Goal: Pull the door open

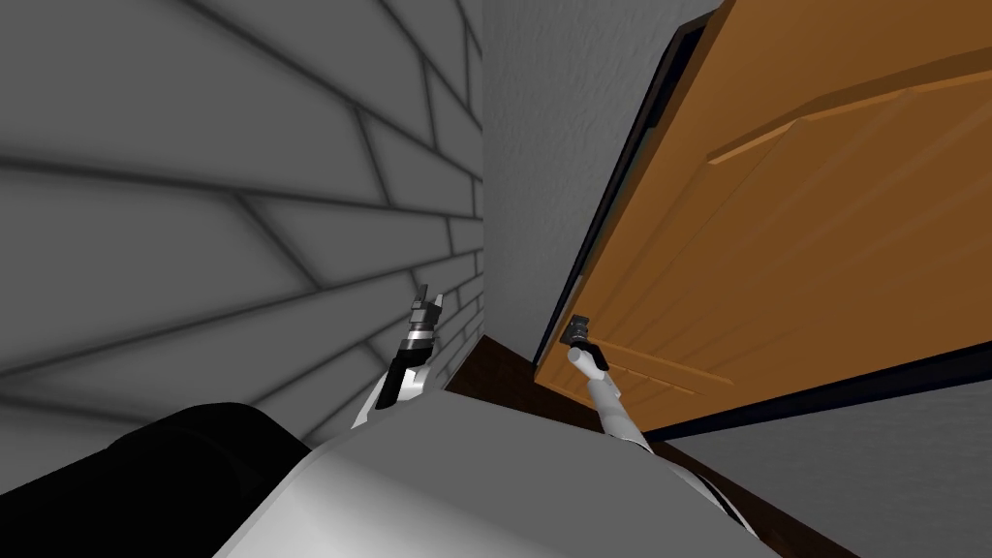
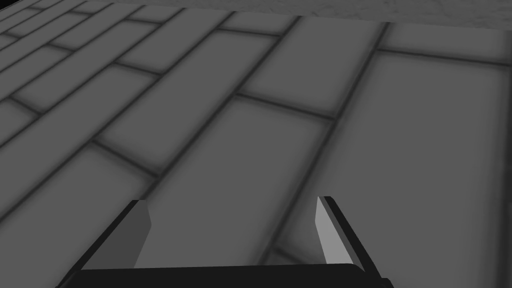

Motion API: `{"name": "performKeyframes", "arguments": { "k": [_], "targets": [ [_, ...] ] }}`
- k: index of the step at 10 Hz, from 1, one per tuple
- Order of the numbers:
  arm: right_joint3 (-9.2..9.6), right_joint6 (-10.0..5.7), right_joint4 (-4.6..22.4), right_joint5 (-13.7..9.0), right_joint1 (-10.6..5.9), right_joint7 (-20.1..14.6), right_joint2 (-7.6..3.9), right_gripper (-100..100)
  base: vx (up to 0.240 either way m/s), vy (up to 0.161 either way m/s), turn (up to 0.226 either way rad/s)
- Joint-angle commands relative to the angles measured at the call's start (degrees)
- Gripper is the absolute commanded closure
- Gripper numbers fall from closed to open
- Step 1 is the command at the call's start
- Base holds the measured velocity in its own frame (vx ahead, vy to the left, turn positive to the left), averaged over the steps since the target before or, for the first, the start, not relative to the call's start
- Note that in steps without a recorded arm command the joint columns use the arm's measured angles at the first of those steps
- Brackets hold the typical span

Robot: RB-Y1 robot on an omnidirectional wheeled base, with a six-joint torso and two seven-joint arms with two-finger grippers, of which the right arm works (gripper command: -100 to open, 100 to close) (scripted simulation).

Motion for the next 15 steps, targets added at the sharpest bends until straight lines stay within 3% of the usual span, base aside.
{"name": "performKeyframes", "arguments": {
  "k": [1,2,3,4,15],
  "targets": [
    [0.76,-1.20,1.03,-0.70,1.69,-2.86,-1.33,100,-0.045,-0.031,0.055],
    [0.76,-1.20,1.03,-0.70,1.69,-2.96,-1.33,100,-0.020,-0.017,0.007],
    [1.29,-1.80,0.91,-1.43,1.82,-5.34,-1.59,100,-0.041,-0.017,0.068],
    [1.28,-1.73,-0.50,-1.09,0.86,-5.04,-0.57,-100,-0.062,-0.009,0.111],
    [2.72,-6.10,-1.15,-3.59,1.52,-20.94,0.23,-100,-0.065,-0.033,0.053]
  ]
}}
